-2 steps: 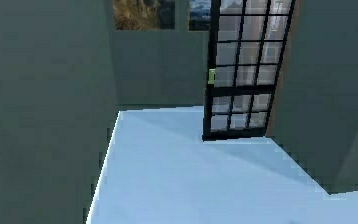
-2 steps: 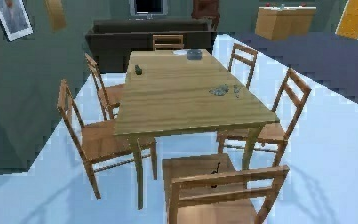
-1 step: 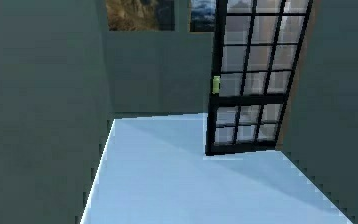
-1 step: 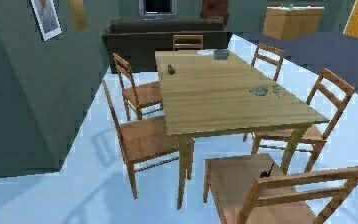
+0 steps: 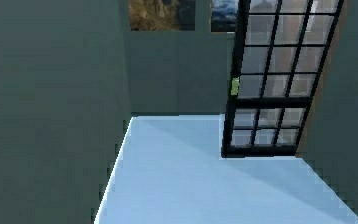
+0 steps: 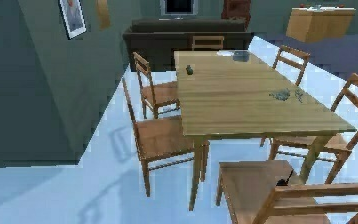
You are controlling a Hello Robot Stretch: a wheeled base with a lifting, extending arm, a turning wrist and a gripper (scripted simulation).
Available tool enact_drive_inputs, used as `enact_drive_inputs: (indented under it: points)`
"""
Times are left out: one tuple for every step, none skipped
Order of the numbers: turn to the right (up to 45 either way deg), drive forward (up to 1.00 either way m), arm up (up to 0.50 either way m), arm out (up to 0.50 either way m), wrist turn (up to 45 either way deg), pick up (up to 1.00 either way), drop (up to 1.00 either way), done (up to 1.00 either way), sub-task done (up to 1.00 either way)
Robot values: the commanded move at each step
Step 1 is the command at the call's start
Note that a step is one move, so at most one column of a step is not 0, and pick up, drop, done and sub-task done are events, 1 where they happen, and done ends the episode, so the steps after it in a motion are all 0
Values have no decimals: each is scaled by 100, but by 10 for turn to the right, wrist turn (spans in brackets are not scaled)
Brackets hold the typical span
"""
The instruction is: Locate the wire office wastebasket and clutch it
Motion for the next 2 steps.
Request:
enact_drive_inputs:
  points:
    - [0, 100, 0, 0, 0, 0, 0, 0, 0]
    - [-30, 0, 0, 0, 0, 0, 0, 0, 0]
